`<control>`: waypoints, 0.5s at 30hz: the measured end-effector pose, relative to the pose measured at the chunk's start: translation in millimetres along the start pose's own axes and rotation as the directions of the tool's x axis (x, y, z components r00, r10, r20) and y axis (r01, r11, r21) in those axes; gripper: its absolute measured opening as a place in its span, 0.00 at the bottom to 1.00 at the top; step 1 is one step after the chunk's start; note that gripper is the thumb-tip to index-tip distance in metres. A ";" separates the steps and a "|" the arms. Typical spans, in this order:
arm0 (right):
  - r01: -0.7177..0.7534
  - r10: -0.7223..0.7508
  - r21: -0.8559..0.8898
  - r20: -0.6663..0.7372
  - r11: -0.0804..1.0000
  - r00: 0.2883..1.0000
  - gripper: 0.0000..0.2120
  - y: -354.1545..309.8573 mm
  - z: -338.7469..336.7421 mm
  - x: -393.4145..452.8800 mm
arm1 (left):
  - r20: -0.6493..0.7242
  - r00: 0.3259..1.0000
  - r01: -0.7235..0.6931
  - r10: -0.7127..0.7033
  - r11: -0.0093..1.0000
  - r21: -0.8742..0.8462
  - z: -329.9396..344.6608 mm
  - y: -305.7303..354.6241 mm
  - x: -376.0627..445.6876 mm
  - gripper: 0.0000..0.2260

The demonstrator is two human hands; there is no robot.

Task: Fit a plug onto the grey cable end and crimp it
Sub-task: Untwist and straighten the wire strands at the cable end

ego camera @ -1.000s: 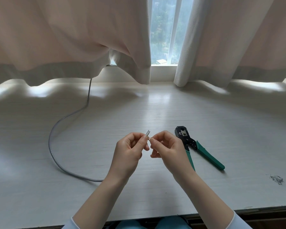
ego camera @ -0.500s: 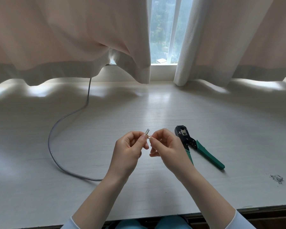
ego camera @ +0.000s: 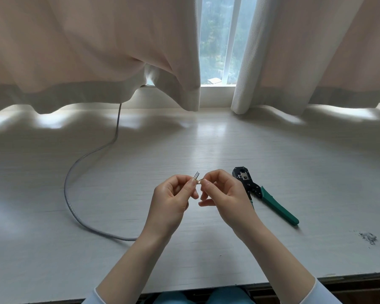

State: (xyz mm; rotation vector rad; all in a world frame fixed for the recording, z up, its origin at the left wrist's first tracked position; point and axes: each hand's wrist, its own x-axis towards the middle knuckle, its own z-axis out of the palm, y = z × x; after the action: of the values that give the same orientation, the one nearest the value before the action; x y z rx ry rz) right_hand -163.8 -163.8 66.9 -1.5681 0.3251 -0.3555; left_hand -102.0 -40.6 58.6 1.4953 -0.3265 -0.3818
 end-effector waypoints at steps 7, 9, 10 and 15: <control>-0.030 0.030 0.020 0.007 0.999 1.000 0.04 1.4 -1.0 -0.2 | 0.000 1.000 -0.003 0.003 1.000 -0.001 -1.3 -0.2 0.1 0.05; -0.015 0.015 0.004 -0.007 1.000 1.000 0.06 1.1 -0.5 -0.3 | 0.001 1.000 -0.011 0.011 1.000 0.023 -0.6 -0.7 -0.6 0.06; -0.008 0.008 -0.003 -0.014 1.000 1.000 0.07 0.8 -0.2 -0.1 | 0.001 1.000 -0.016 0.016 0.999 0.035 -0.3 -1.1 -0.9 0.06; 0.016 -0.018 -0.038 -0.053 0.999 0.998 0.06 3.0 -0.6 1.1 | 0.003 1.000 -0.015 0.015 0.999 0.040 0.8 -0.4 -1.2 0.06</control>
State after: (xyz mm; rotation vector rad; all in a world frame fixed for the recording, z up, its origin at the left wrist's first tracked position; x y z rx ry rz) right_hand -163.0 -164.8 64.0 -1.6014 0.3617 -0.4067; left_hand -103.4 -40.8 58.3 1.5307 -0.3488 -0.3670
